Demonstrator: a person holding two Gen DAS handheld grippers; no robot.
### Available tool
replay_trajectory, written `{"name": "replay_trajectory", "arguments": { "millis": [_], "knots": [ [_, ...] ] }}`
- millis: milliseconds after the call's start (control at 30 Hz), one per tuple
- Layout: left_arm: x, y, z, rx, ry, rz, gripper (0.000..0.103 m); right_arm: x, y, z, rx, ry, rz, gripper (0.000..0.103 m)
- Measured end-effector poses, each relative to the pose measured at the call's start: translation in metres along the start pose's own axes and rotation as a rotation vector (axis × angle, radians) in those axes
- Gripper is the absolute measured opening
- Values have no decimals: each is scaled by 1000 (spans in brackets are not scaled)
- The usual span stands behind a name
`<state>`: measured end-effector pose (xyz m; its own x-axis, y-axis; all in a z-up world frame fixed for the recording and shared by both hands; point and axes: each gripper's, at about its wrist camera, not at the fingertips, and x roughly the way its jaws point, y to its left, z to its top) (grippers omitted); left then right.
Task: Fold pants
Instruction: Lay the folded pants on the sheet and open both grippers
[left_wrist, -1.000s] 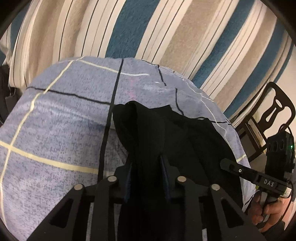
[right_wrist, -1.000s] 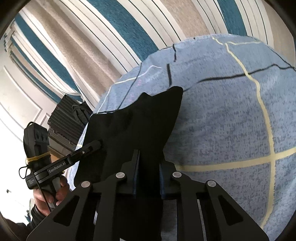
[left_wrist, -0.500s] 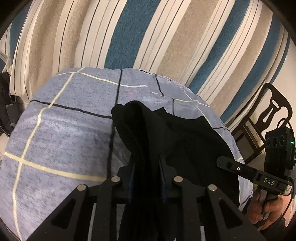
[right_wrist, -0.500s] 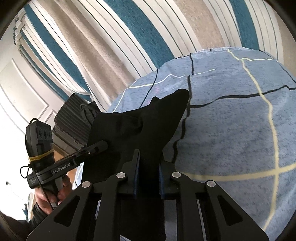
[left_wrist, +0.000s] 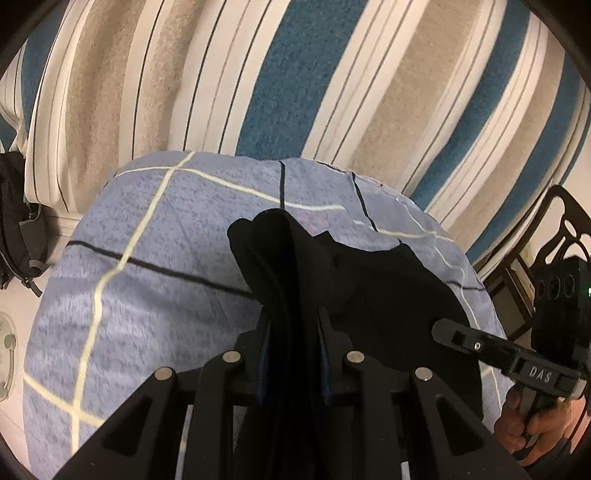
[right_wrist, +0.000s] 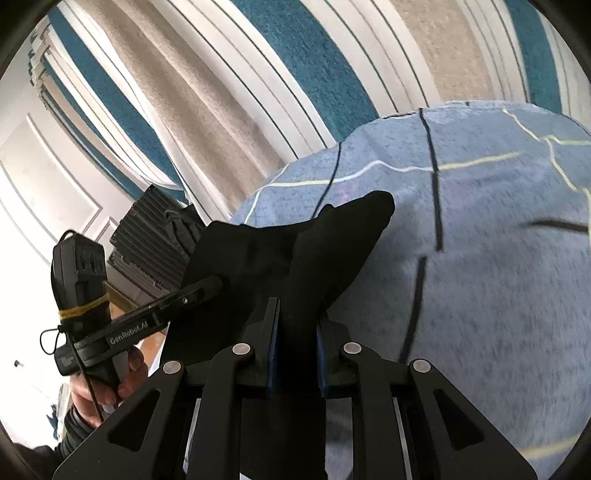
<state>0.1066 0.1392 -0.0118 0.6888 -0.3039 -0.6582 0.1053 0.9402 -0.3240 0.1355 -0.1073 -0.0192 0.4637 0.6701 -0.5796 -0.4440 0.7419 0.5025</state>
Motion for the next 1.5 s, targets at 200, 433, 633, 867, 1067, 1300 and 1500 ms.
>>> {"name": "replay_trajectory", "arguments": {
  "millis": [200,433,633,867,1067,1300,1500],
  "knots": [
    [-15,6,17,-12,-26,-46,23,-5,9,10,-7,0,26,16],
    [-13,21,47,0,-52,9,23,21,12,40,12,-10,54,16],
    [30,46,49,-3,17,72,25,62,-11,48,56,43,16,17],
    [33,69,34,-30,10,125,37,68,-42,42,90,63,-68,34],
    [-14,65,33,-39,-98,148,36,29,-30,36,19,-11,-117,34],
    [-28,9,0,63,-117,91,36,17,10,11,-107,-22,-107,34],
    [6,12,-36,113,-40,178,36,44,20,-17,-197,80,-162,32]
  ]
}}
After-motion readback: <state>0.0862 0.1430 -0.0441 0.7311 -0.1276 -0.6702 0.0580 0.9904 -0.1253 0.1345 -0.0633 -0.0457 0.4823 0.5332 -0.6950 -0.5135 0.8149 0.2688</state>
